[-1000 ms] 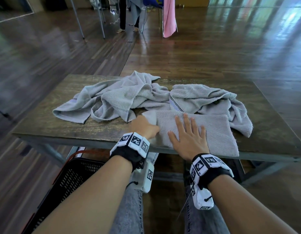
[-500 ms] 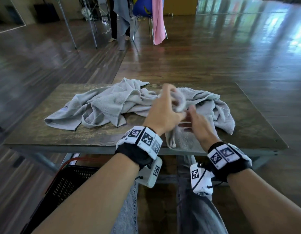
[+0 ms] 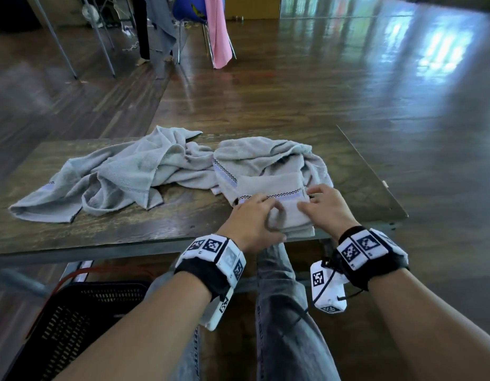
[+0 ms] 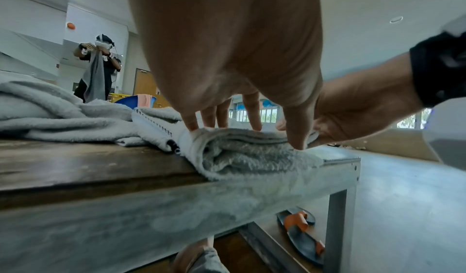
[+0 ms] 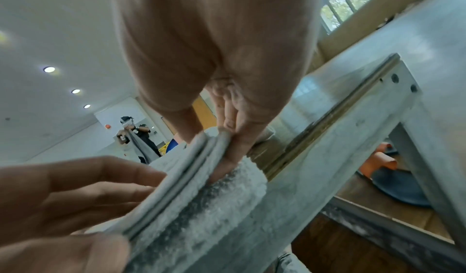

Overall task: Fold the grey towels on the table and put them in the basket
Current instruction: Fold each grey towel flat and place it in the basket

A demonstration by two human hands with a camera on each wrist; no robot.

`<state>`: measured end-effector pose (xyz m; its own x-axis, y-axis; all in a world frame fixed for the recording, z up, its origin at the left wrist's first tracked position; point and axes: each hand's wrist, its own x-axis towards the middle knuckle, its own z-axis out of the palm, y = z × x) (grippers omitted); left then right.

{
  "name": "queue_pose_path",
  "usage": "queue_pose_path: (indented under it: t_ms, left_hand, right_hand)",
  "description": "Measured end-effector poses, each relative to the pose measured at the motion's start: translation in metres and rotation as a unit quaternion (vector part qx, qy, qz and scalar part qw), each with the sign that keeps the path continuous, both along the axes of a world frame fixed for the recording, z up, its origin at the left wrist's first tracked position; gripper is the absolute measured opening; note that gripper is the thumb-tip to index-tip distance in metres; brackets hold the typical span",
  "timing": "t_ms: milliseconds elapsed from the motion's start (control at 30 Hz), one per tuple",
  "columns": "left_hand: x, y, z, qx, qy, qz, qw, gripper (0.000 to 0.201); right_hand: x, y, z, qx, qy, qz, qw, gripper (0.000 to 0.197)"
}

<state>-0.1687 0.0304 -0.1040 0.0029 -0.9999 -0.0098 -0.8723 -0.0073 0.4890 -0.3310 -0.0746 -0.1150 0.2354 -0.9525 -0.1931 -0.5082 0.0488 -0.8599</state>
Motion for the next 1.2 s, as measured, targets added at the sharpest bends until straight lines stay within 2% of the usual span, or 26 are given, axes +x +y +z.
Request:
queue_pose_path:
  t_ms: [100,200,267,400,600,733,967,1133,1200]
  left_hand:
    - [0.000,0.005,-0.008,-0.008,-0.028,-0.009,1.000,0.056]
    - [0.006,0.009,-0.011,-0.030,-0.060,0.005,0.998,0.044]
    - [0.012,0.011,-0.010,-0.024,-0.077,0.028,0.996,0.040]
    - [0.013,0.009,-0.005,-0.003,-0.089,0.046,0.995,0.039]
    - [0.001,0.006,-0.001,-0.050,-0.051,-0.004,0.997,0.036]
    - [-0.007,0.005,-0.005,-0.064,-0.016,0.002,0.998,0.027]
    - [-0.009,-0.001,-0.005,-0.076,0.015,0.020,0.997,0.023]
    - [-0.014,-0.002,-0.002,-0.117,0.117,0.032,0.986,0.017]
    - [-0.013,0.001,-0.004,-0.111,0.132,0.026,0.985,0.017]
  right_hand:
    - [-0.008,0.002,-0.003,-0.039,0.048,-0.013,0.998,0.038]
    - [-0.011,0.007,-0.001,-0.062,0.074,-0.008,0.995,0.023]
    - [-0.011,0.010,0.000,-0.053,0.076,0.037,0.995,0.017]
    - [-0.005,0.016,0.000,-0.058,0.081,0.101,0.990,0.024]
    - [0.001,0.017,-0.006,-0.070,0.072,0.090,0.991,0.029]
    - [0.000,0.017,-0.011,-0.051,0.061,0.090,0.993,0.032]
    - [0.000,0.015,-0.003,-0.036,0.080,0.131,0.988,0.033]
    - [-0.006,0.014,0.001,-0.026,0.064,0.154,0.986,0.036]
    - [-0.007,0.014,0.000,-0.015,0.047,0.155,0.987,0.038]
